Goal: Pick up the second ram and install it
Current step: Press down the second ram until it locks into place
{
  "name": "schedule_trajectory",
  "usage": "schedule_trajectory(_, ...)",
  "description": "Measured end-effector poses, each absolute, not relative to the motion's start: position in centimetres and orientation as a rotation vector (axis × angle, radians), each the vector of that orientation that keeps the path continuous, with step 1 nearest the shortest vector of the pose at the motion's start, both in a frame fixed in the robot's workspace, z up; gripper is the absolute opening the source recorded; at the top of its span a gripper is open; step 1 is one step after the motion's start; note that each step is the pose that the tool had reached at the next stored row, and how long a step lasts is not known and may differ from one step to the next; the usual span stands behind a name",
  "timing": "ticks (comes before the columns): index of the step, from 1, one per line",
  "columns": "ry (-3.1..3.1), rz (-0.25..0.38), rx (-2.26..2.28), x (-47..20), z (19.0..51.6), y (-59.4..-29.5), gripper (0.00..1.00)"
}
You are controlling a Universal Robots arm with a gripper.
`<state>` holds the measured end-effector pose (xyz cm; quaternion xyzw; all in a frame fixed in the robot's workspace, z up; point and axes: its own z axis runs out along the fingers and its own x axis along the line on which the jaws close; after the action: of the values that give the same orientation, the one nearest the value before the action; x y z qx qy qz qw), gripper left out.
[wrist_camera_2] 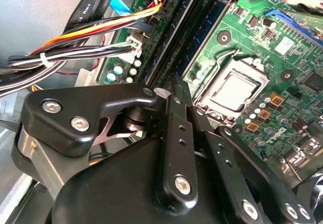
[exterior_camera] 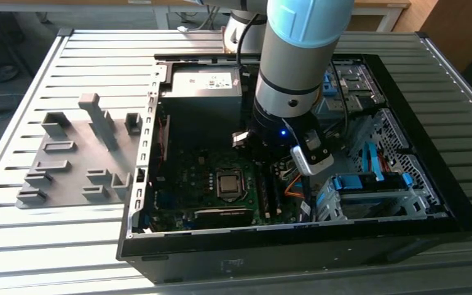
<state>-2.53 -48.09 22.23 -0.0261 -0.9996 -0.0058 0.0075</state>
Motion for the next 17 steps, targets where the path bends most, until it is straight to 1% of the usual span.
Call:
schedule_trajectory(11, -3.125, -0.018, -0.082, -2.53, 22.63, -48.09, 0.11)
schedule_trajectory(17, -3.125, -0.016, -0.081, -2.53, 21.93, -48.11, 0.11)
